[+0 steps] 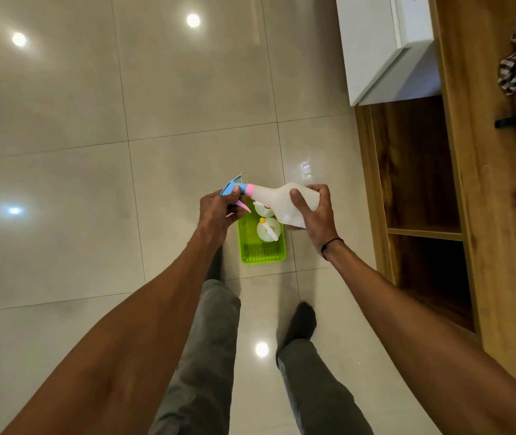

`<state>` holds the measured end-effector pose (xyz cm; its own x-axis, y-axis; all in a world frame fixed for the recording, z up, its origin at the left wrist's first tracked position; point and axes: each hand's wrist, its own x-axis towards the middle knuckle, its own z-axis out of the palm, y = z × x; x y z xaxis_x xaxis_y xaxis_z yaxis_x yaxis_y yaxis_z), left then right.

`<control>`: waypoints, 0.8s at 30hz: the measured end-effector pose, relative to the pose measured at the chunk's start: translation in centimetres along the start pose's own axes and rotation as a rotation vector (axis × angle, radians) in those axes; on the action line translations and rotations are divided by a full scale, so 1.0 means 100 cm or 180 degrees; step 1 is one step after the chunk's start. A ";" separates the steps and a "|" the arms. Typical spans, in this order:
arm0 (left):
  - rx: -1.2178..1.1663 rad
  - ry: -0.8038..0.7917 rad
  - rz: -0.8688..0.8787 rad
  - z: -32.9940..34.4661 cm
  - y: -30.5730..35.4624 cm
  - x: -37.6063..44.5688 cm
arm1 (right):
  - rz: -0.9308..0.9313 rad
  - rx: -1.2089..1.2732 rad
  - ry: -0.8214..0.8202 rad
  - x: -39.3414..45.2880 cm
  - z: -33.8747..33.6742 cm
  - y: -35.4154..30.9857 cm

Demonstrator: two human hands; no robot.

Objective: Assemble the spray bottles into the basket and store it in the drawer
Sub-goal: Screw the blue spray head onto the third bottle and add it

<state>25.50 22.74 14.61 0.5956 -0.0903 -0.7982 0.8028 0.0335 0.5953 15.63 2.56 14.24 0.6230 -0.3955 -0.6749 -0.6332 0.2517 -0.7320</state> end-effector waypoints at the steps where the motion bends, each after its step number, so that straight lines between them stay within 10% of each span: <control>1: 0.0047 -0.0046 0.0050 -0.001 -0.001 0.000 | 0.0416 0.0111 -0.0040 0.002 0.001 -0.004; 5: 0.0456 -0.0386 0.0354 -0.013 0.000 -0.001 | 0.1931 0.0570 -0.0937 0.011 -0.008 -0.012; 15: 0.0614 -0.0184 0.0739 -0.023 -0.018 -0.016 | 0.1560 0.1454 0.0297 0.001 0.049 0.001; 24: 0.0567 -0.1327 -0.0184 -0.060 -0.069 -0.039 | 0.2195 0.1964 0.0227 -0.012 0.085 0.046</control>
<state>17.81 28.84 13.03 0.4589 -0.4813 -0.7468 0.7954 -0.1518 0.5867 15.88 11.71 10.83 0.1568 -0.0318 -0.9871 -0.4838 0.8689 -0.1049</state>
